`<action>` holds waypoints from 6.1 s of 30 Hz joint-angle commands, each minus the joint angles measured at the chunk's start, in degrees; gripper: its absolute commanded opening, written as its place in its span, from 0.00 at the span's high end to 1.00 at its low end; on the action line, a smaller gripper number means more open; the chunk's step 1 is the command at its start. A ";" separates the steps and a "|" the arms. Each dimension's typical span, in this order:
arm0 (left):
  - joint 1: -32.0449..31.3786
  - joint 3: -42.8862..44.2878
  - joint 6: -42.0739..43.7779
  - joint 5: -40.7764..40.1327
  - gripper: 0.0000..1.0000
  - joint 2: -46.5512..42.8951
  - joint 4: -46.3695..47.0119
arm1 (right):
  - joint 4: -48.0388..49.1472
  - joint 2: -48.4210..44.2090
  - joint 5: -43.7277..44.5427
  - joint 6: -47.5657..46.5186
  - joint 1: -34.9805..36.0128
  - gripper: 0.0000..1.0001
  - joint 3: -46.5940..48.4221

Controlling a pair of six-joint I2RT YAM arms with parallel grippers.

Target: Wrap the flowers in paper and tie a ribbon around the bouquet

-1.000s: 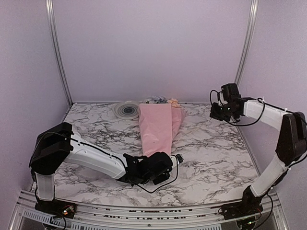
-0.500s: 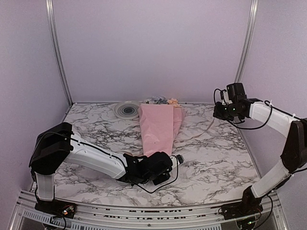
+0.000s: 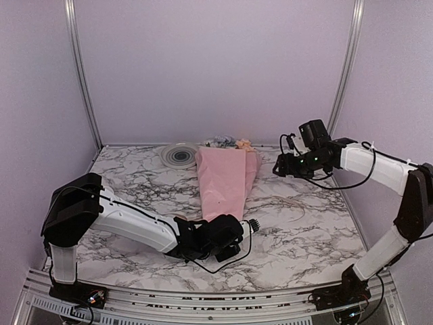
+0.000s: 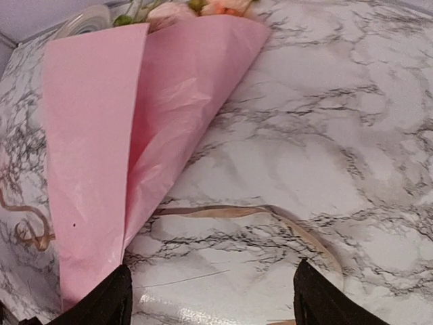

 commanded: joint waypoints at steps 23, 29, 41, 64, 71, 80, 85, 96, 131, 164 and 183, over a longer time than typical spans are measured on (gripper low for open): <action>0.39 1.17 0.35 0.48 1.00 0.78 -1.45 | 27.17 23.86 -38.58 11.98 13.27 0.41 -6.80; 0.56 1.02 0.09 0.57 1.00 0.41 -1.26 | 30.98 26.13 -41.35 14.33 13.28 0.54 -6.74; 1.41 0.07 -1.64 6.44 0.64 -2.24 -1.57 | 31.90 28.25 -41.34 16.73 12.42 1.00 -7.22; 19.35 -7.10 -29.07 17.03 0.59 -14.52 -25.08 | 28.77 27.08 -37.72 14.95 12.23 1.00 -6.75; 19.60 -7.79 -30.63 14.74 0.58 -11.77 -25.88 | 27.95 26.77 -37.04 14.27 12.27 1.00 -6.66; 19.64 -6.19 -29.29 12.43 0.76 -9.72 -25.74 | 27.70 26.29 -36.34 14.04 12.25 1.00 -6.84; 19.64 -5.03 -27.70 11.63 0.76 -9.71 -25.63 | 27.62 26.33 -36.36 13.86 12.18 1.00 -6.85; 21.21 -3.57 -26.38 14.55 0.76 -8.05 -25.94 | 27.16 26.42 -36.02 13.43 12.20 1.00 -6.84; 21.39 14.71 -23.37 29.84 1.00 3.33 -5.40 | 28.05 27.04 -35.41 14.55 12.30 1.00 -7.79; 22.28 21.02 -27.19 35.49 1.00 15.32 -10.15 | -8.17 13.79 1.81 -1.93 -8.88 0.40 -6.86; 22.36 20.95 -25.48 34.49 1.00 14.39 -10.34 | -2.47 -14.11 -10.04 -6.78 -20.57 1.00 1.04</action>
